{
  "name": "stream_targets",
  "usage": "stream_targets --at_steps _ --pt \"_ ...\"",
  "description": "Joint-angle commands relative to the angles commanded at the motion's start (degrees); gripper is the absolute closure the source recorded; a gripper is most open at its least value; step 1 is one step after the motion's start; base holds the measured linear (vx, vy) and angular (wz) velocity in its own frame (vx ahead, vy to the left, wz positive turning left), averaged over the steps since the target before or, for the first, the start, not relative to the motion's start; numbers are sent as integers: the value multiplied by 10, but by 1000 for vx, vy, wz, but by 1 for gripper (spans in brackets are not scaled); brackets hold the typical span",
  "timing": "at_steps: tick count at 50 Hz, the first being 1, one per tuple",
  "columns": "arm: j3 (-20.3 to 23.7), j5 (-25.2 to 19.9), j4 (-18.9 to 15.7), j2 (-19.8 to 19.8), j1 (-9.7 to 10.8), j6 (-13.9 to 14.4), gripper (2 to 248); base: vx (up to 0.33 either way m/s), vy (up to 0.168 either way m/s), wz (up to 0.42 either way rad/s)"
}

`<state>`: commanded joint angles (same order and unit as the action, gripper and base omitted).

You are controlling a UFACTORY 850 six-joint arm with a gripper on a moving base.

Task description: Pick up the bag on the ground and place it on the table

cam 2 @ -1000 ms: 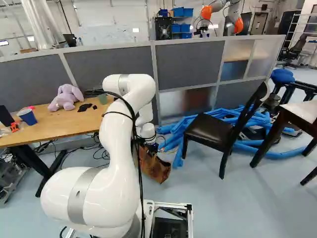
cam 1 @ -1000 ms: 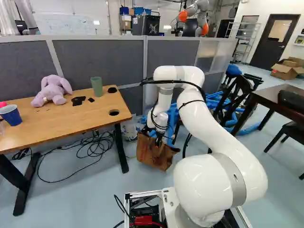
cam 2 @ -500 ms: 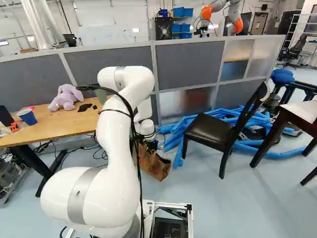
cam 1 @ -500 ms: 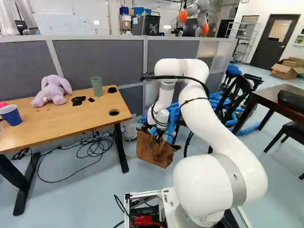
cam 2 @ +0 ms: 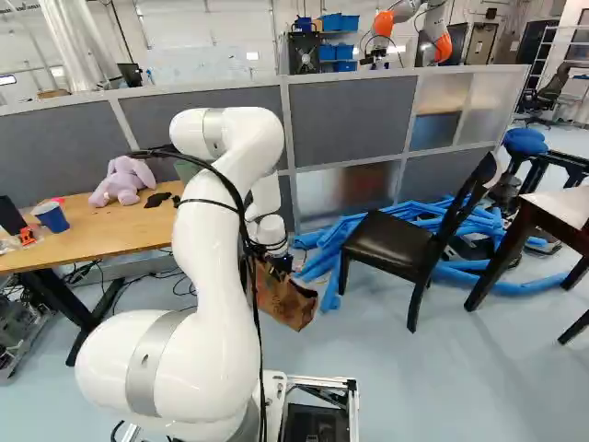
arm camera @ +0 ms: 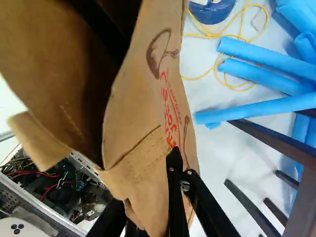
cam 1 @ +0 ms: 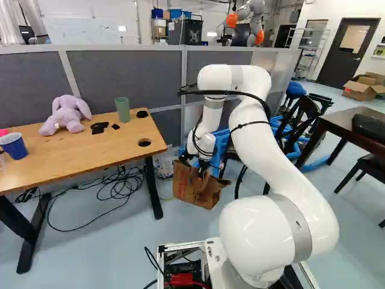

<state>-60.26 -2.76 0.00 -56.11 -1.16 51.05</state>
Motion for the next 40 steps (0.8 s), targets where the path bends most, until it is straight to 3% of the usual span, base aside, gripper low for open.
stream_targets --at_steps 40 --pt "47 14 0 85 0 0 232 0 0 0"
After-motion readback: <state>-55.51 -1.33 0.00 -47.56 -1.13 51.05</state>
